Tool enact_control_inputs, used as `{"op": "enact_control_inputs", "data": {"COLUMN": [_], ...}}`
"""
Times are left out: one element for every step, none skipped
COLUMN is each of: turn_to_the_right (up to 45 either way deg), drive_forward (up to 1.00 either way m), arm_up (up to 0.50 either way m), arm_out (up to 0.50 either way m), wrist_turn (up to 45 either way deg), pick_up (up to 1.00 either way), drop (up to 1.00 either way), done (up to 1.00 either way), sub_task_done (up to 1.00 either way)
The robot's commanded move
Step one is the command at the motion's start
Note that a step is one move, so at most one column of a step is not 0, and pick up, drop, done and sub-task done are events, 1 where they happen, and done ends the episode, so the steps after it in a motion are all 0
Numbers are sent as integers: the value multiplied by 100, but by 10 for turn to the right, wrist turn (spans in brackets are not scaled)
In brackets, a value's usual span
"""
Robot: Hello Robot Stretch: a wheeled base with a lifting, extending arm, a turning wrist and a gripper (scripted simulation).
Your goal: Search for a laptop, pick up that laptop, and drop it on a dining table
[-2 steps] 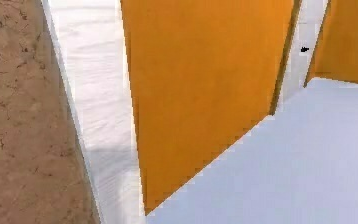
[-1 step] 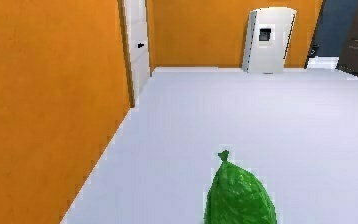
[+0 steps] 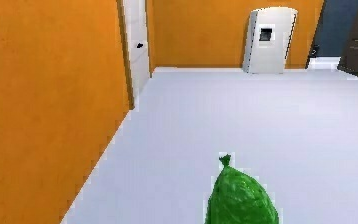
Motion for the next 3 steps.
{"op": "enact_control_inputs", "data": {"turn_to_the_right": [-240,0,300], "drive_forward": [0,60,0], "arm_up": [0,0,0], "arm_out": [0,0,0], "wrist_turn": [0,0,0], "pick_up": [0,0,0], "drop": [0,0,0], "done": [0,0,0], "sub_task_done": [0,0,0]}}
